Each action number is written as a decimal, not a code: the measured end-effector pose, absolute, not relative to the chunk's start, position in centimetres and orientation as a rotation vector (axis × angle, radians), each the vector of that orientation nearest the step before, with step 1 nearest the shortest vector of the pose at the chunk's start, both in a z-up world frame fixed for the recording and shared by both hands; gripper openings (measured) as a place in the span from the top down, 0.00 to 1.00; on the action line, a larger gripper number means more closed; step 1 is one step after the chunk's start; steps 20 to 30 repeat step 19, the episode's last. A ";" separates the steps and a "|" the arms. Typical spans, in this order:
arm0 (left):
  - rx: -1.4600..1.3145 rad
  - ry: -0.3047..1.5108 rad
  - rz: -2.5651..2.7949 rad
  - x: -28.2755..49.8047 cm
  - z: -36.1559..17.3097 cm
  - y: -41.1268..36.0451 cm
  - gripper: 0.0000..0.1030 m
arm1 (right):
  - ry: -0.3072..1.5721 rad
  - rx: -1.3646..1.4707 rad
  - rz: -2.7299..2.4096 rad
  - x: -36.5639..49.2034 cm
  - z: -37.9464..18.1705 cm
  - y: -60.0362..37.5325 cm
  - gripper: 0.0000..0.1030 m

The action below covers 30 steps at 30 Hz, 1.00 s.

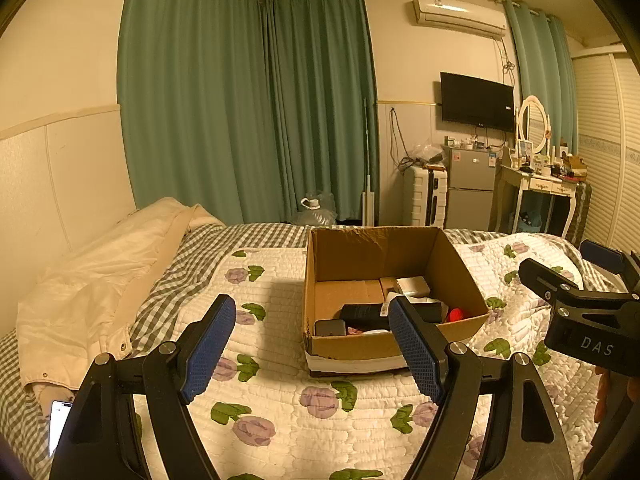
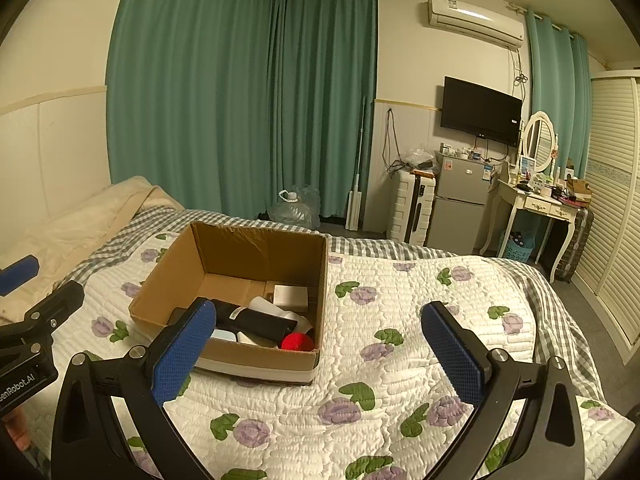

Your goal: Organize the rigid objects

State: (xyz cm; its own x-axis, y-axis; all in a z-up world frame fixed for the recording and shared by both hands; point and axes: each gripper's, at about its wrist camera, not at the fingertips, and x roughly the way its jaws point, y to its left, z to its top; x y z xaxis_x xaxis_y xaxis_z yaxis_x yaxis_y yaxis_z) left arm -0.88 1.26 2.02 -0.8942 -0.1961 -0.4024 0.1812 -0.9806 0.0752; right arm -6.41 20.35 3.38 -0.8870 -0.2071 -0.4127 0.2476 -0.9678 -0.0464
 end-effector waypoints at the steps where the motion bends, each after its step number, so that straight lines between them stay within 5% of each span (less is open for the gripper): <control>1: 0.619 -0.054 -2.881 -0.9 2.0 1.3 0.21 | 0.145 0.608 -2.839 -6.4 3.3 20.4 0.00; 30: 0.625 -0.060 -2.876 -0.7 2.0 1.2 0.21 | 0.157 0.623 -2.844 -6.5 3.1 20.2 0.00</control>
